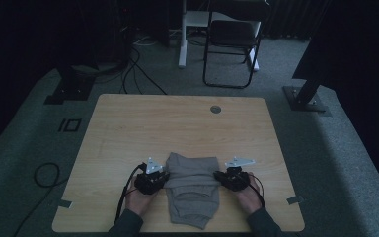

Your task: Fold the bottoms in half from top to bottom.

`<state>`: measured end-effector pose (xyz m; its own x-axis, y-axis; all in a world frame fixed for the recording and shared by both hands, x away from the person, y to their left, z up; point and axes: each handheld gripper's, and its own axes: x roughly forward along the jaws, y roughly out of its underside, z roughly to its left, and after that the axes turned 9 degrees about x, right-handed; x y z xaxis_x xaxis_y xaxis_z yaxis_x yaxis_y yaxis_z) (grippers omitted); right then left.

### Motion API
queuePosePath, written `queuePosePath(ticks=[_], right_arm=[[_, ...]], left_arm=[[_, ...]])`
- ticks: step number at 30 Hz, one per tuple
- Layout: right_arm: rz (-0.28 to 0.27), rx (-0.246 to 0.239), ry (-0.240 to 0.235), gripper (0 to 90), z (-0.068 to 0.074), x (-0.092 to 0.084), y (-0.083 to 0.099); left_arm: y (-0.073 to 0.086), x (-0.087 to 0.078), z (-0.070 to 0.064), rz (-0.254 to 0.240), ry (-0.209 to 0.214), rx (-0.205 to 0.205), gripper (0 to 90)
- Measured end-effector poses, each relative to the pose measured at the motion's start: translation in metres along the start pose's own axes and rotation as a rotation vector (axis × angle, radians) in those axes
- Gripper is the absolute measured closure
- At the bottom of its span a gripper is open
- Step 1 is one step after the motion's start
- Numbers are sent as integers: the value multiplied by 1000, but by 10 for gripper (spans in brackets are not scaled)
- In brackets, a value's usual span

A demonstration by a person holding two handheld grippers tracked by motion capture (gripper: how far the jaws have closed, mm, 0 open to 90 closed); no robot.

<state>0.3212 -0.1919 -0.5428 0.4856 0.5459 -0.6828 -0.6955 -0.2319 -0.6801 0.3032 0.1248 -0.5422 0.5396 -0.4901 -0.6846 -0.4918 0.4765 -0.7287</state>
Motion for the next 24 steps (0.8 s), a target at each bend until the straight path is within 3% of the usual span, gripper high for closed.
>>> queuePosePath(ticks=[4, 5, 8, 9, 10, 13, 14, 15, 17, 20, 24], right_arm=[[5, -7, 24, 853, -1, 7, -7], [1, -28, 52, 853, -3, 14, -14], [1, -34, 79, 853, -6, 21, -24], [1, -34, 79, 853, -6, 21, -24], [-2, -44, 118, 853, -11, 31, -38], [-8, -39, 144, 854, -17, 42, -51], [-8, -27, 156, 855, -21, 47, -59], [-8, -4, 180, 857, -28, 58, -74], [-6, 0, 196, 857, -32, 65, -86], [-17, 34, 191, 856, -39, 66, -102], [-100, 55, 164, 855, -38, 39, -120]], left_arm=[[-5, 7, 6, 2, -23, -8, 812], [-11, 14, 12, 6, -47, -11, 812], [-15, 17, 15, 7, -54, -21, 812], [-25, 27, 24, 14, -87, -28, 812], [-29, 32, 27, 11, -102, -37, 812], [-38, 42, 37, 8, -130, -61, 812], [-48, 53, 48, 1, -153, -107, 812], [-52, 57, 53, 1, -159, -121, 812], [-61, 62, 59, 3, -168, -141, 812], [-74, 55, 69, -39, -168, -176, 812], [-91, 24, 77, -158, -138, -197, 813]])
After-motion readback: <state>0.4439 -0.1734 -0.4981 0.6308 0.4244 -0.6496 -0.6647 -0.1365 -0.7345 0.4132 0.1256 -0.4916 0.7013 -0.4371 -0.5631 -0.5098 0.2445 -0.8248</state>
